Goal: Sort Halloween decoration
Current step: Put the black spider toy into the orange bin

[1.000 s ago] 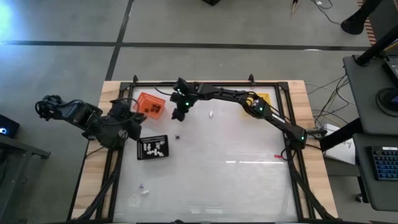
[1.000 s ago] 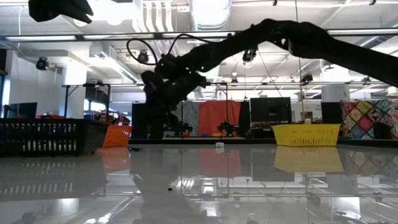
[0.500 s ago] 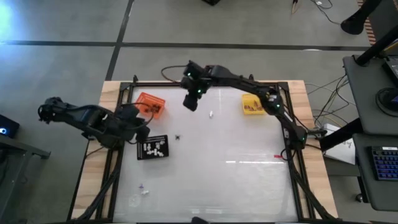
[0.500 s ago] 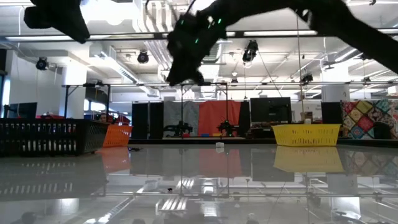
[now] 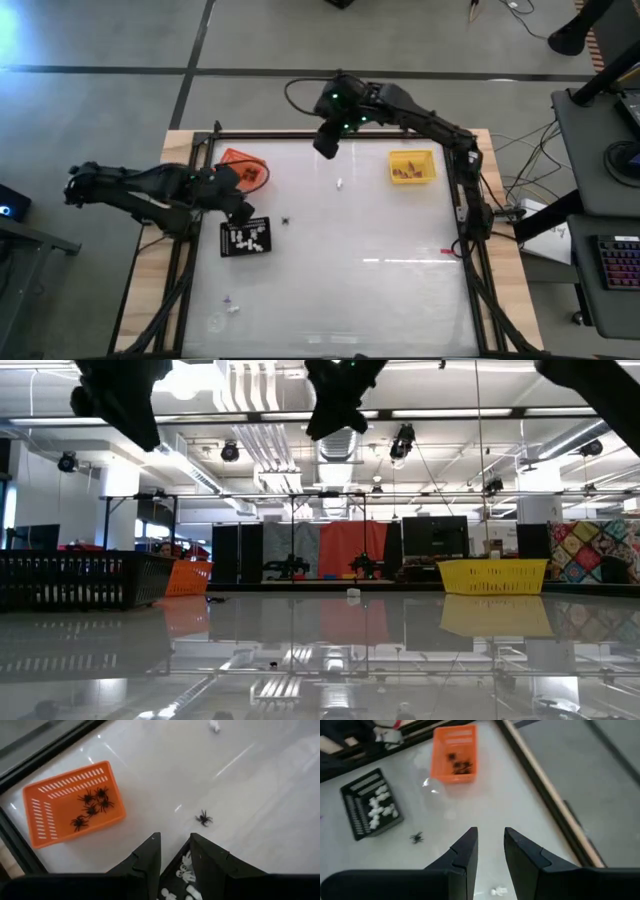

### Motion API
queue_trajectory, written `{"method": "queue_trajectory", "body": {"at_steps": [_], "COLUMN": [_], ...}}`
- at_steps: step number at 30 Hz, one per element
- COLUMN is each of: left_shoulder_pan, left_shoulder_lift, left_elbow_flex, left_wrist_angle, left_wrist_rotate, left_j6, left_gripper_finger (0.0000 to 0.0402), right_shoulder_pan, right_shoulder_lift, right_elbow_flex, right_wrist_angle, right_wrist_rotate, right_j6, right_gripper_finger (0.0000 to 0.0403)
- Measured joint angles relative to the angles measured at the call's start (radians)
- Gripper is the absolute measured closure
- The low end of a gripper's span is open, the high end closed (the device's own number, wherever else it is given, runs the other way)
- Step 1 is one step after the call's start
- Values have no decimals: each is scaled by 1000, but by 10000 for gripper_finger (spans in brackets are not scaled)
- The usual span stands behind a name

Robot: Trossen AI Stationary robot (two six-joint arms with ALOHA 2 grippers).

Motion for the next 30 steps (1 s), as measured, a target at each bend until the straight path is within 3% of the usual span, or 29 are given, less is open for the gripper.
{"method": "queue_trajectory", "body": {"at_steps": [9, 14, 30], "left_shoulder_pan": [189, 264, 292], "left_shoulder_lift": [111, 194, 488], "left_elbow_flex": [-2, -2, -2], "left_wrist_angle": [139, 207, 321], "left_wrist_rotate": [156, 293, 455], "left_j6": [221, 324, 309], "left_gripper_finger": [315, 315, 315], "right_shoulder_pan": [0, 0, 1], "right_shoulder_lift": [-54, -53, -52], "right_elbow_flex": [0, 0, 0], "right_wrist_angle": [-59, -110, -182], "right_wrist_rotate": [24, 25, 24], "right_j6": [67, 91, 101], "right_gripper_finger": [316, 316, 316]}}
